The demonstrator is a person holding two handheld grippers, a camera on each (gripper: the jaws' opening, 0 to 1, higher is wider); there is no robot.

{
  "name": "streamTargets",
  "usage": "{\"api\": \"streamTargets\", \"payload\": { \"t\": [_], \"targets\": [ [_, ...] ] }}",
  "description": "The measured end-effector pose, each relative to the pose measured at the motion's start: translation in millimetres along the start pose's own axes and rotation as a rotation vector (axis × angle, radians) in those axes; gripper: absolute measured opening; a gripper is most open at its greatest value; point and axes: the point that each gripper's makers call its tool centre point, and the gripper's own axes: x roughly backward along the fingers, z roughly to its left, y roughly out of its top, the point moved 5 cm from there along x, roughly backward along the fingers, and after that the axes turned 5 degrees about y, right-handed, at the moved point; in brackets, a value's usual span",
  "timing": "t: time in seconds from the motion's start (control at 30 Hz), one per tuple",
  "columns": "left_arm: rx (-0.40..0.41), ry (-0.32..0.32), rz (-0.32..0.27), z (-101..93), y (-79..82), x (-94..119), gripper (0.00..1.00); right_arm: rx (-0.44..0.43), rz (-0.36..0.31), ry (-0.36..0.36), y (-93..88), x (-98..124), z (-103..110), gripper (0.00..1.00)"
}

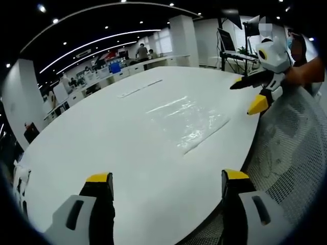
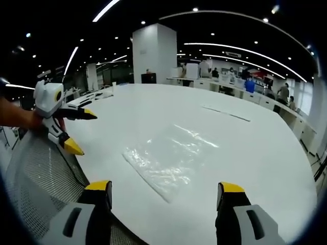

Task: Open the resealable bag by pulling the two sides of the seal apart until the entire bag opening is separated and visibly accessible.

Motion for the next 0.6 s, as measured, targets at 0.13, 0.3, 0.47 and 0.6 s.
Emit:
{"api": "streamTargets", "payload": {
  "t": [0.13, 0.3, 0.47, 0.6],
  "targets": [
    [0.008, -0.031, 0.015, -3.8, -1.4, -0.9, 0.86, 0.017, 0.022, 0.012, 0.2, -1.8, 1.0, 0.83],
    [0.022, -0.063, 0.025, -6.9, -1.9, -0.7, 0.86, 0.049, 0.062, 0.061, -0.5, -6.2, 4.7, 0.77],
    [0.033, -0.087, 0.04, -7.4, -2.2, -0.6, 0.84, 0.101, 0.118, 0.109, 0.7, -16.5, 4.5, 0.69],
    [0.054, -0.082, 0.043, -4.0, 1.8, -0.4, 0.84, 0.139, 0.152, 0.149, 3.9, -26.2, 1.3, 0.62]
  ]
}}
